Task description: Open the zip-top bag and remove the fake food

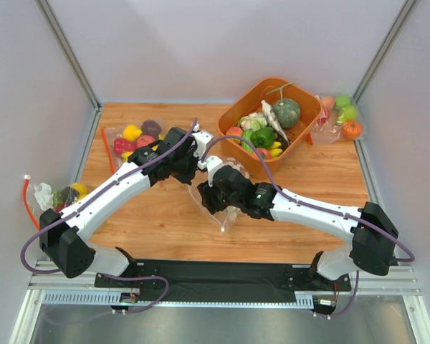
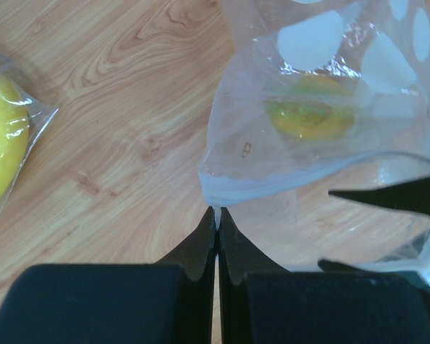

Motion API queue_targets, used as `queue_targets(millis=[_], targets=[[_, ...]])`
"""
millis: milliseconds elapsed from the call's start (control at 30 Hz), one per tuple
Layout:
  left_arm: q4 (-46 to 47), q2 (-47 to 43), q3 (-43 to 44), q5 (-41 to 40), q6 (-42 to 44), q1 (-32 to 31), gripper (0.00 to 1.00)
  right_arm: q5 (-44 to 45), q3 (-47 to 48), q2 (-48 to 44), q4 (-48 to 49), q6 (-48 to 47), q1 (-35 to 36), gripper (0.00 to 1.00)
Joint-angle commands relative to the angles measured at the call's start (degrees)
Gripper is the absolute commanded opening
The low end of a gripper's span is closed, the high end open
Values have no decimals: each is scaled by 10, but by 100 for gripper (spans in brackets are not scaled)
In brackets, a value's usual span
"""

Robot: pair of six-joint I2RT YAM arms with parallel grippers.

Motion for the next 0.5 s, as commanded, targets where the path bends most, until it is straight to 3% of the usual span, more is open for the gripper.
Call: queue_targets(millis=[0,167,400,467], targets=[[5,-15,23,20,10,0,0,81,-12,6,17,25,-18,52],[1,-7,26,39,11,0,0,120,-51,-16,64,50,-40,54],[0,1,26,47,9,0,0,28,-77,-37,119,66,-69,55],[0,0,26,48,9,0,0,40,-79,-33,121,68,-74,55]])
